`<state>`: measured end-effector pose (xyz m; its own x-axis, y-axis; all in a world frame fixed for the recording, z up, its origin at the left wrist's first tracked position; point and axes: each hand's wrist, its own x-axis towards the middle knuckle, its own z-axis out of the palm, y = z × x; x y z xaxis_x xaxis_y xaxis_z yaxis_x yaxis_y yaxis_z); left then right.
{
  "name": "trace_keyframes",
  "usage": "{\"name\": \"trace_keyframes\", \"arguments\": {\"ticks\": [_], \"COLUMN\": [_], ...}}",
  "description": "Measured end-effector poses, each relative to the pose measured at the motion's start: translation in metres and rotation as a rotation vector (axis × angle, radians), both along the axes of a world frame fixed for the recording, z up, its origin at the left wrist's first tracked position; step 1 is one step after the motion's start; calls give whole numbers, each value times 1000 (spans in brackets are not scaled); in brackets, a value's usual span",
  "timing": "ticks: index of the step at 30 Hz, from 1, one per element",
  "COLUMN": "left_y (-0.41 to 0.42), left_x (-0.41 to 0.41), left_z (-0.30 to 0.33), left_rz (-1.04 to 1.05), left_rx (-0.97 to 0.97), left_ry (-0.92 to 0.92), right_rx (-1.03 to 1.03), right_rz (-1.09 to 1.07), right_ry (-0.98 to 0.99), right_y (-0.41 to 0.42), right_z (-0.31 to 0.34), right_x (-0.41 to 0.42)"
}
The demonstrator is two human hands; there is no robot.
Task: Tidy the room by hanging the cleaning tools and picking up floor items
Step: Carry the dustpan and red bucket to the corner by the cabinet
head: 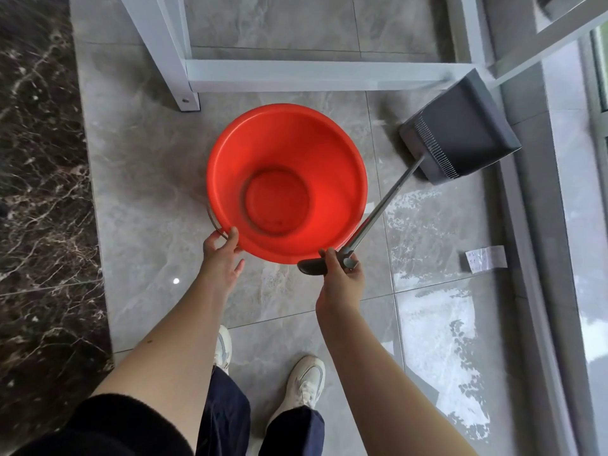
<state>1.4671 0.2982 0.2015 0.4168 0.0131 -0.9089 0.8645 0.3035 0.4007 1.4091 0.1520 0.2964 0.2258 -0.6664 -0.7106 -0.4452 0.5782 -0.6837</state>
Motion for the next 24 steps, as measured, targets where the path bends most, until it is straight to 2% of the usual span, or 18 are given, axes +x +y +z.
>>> {"name": "trace_keyframes", "arguments": {"ticks": [2,6,10,12,14,18,24], "left_y": [-2,-3,-8,-12,-13,-15,-41], "left_x": [2,8,15,17,20,28,60], "left_z": [2,7,18,26,34,58,99], "left_rz": [13,-88,-333,-448,-466,-384,-369], "left_rx": [94,428,795,947,975,899,785], "left_ry": [-22,-160,-274,-395,-496,-633,-757], "right_rx": [7,11,12,19,27,48,69], "right_rz": [2,2,-11,-9,-6,-16,-20], "right_ry": [-3,6,12,11,12,17,65], "right_y": [0,2,4,4,1,-6,-19], "right_z": [-1,1,5,7,10,25,48], "right_x": [-1,0,3,4,4,4,6]}}
